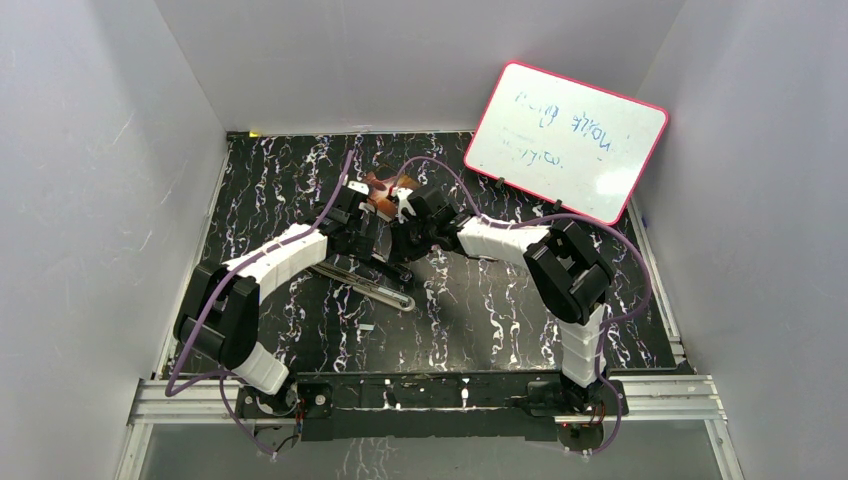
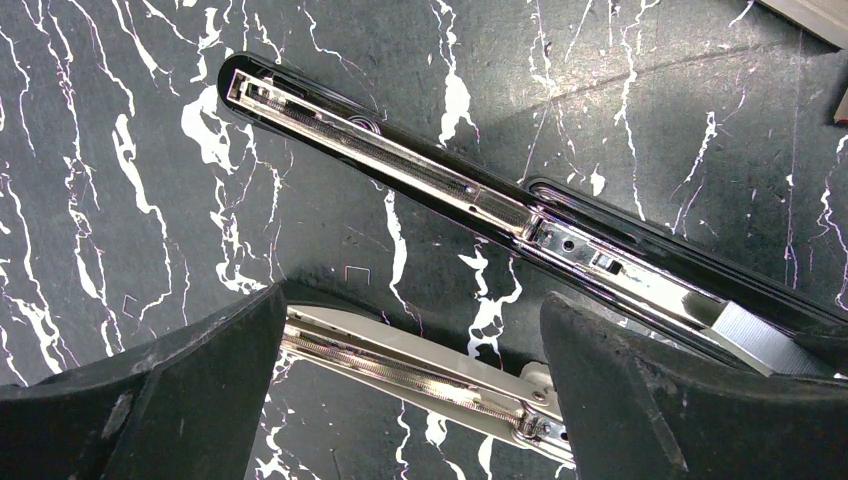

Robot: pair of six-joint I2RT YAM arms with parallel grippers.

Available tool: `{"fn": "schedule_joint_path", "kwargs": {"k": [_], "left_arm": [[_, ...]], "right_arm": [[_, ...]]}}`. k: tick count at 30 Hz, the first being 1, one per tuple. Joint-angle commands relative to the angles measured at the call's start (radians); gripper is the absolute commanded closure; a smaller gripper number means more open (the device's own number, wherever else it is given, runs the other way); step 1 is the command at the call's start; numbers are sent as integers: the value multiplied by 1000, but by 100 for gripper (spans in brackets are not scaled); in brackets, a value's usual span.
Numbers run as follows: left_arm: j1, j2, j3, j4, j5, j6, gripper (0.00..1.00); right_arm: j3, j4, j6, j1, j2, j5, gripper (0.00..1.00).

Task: Load the staples into the stapler

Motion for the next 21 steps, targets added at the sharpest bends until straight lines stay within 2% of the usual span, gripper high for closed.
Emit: {"fn": "schedule_joint_path", "kwargs": {"k": [1, 13, 21], "left_arm": [[-6, -55, -2, -3, -24, 9, 2], [-6, -55, -3, -2, -26, 10, 2], [-7, -55, -3, -2, -27, 11, 2]], "right_arm": [[50, -7, -9, 3, 11, 16, 100], [54, -28, -27, 4, 7, 51, 100], [23, 49, -33, 5, -51, 8, 100]]}}
